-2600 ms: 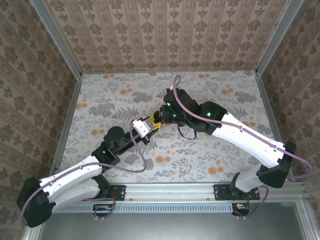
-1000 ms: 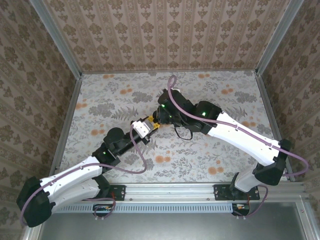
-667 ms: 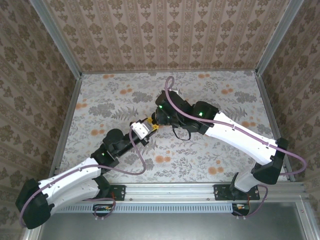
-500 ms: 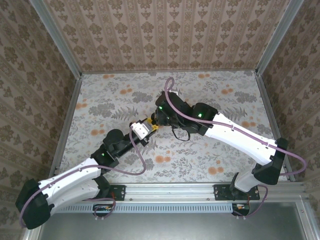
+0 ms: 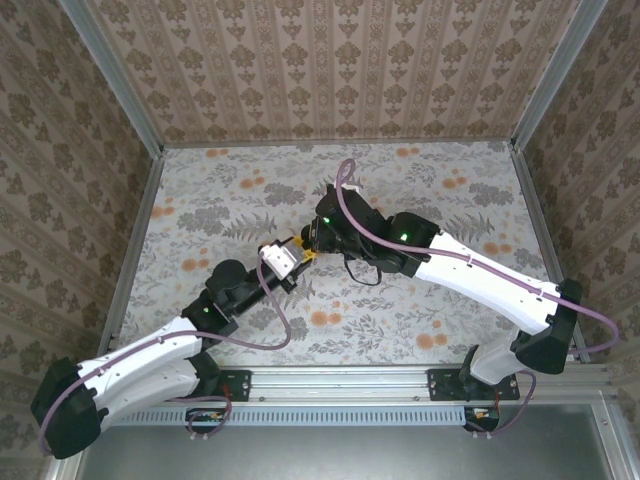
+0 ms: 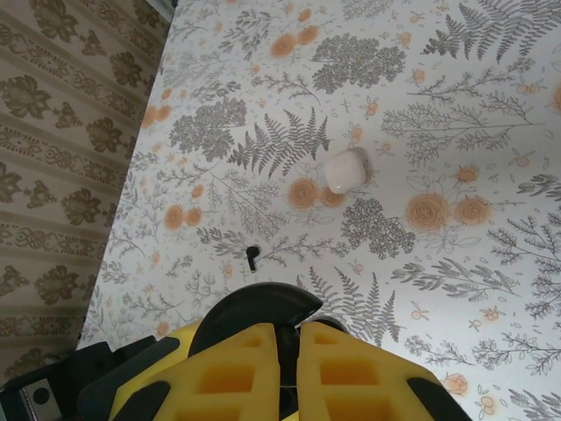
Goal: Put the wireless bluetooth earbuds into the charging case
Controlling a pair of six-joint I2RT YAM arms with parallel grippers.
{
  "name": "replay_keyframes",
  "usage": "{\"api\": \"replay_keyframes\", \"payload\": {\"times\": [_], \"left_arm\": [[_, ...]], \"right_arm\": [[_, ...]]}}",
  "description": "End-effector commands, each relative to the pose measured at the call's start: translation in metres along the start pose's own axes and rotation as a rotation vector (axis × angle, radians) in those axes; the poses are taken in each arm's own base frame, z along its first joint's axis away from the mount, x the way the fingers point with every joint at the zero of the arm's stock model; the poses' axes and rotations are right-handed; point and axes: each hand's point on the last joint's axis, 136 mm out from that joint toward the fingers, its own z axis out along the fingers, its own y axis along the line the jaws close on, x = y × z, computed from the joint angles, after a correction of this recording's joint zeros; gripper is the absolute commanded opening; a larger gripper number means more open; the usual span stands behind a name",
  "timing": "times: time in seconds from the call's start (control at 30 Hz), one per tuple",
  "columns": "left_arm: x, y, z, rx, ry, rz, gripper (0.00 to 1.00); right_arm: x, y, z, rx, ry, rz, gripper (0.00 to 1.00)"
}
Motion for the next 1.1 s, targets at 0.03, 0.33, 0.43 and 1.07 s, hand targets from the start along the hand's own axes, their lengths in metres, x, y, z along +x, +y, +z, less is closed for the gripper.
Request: {"api": "replay_keyframes", "payload": {"times": [0.03,0.33,0.43,1.07], "left_arm": [[-0.057,0.011,-0.012,-0.018,-0.223,-0.047,0.00],[-0.057,0.013,-0.015,-0.012,-0.228,-0.075,0.00],[-0.056,0.013,-0.016,-0.010,-0.227,-0.082,0.00],[-0.055,0.017,-0.019,-0.022,-0.225,-0.096,0.00]], "right_arm": [[0.022,-0.009,0.008,0.017,0.092,-0.004,0.10],[0.024,-0.005,0.009,0.000,0.110,-0.002,0.19],[0.019,-0.002,0.006,-0.013,0.097,-0.010,0.20],[0.014,0.012,-0.005,-0.093,0.089,-0.020,0.28]]}}
